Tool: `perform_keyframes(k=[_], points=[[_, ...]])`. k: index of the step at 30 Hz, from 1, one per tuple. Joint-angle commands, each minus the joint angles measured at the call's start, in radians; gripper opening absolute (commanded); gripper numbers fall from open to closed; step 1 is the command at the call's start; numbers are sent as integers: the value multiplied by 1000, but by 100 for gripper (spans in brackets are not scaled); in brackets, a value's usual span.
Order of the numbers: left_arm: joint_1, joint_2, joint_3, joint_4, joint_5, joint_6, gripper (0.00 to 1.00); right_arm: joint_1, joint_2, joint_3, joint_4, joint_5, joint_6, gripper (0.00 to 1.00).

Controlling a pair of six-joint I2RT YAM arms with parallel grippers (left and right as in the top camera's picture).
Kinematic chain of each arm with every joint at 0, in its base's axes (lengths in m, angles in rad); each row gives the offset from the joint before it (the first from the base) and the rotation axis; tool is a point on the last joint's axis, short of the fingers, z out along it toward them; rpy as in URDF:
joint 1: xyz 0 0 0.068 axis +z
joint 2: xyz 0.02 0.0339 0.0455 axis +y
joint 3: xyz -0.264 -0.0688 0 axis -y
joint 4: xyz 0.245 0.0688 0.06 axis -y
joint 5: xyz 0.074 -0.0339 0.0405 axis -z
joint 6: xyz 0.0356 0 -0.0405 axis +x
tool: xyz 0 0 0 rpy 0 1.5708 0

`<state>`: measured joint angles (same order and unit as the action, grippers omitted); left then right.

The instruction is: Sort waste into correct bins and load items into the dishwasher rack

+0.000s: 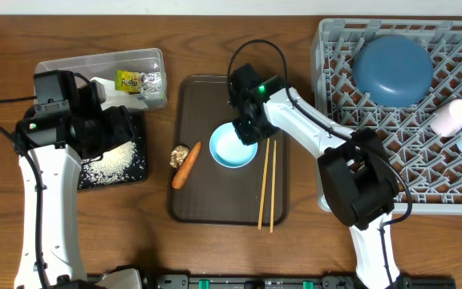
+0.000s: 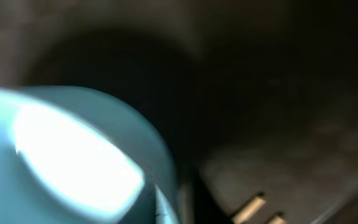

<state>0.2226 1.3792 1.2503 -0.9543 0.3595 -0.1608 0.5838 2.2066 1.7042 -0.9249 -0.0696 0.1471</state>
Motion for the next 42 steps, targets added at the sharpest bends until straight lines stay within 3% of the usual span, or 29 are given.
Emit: perform_keyframes(k=[1, 9, 20, 28, 34, 42], points=[[3, 6, 12, -4, -6, -2, 65, -2, 5, -3, 5, 73, 20, 1], [3, 6, 12, -6, -6, -2, 65, -25, -32, 1, 5, 76, 16, 1], [3, 6, 12, -6, -6, -2, 65, -167, -378, 11, 6, 388, -19, 1], [3, 6, 12, -6, -6, -2, 65, -331, -500, 11, -35, 435, -96, 1], [3, 6, 12, -5, -6, -2, 65, -415, -501, 8, -70, 317, -92, 1], [3, 6, 12, -6, -6, -2, 65, -406, -494, 8, -51, 206, -92, 1]])
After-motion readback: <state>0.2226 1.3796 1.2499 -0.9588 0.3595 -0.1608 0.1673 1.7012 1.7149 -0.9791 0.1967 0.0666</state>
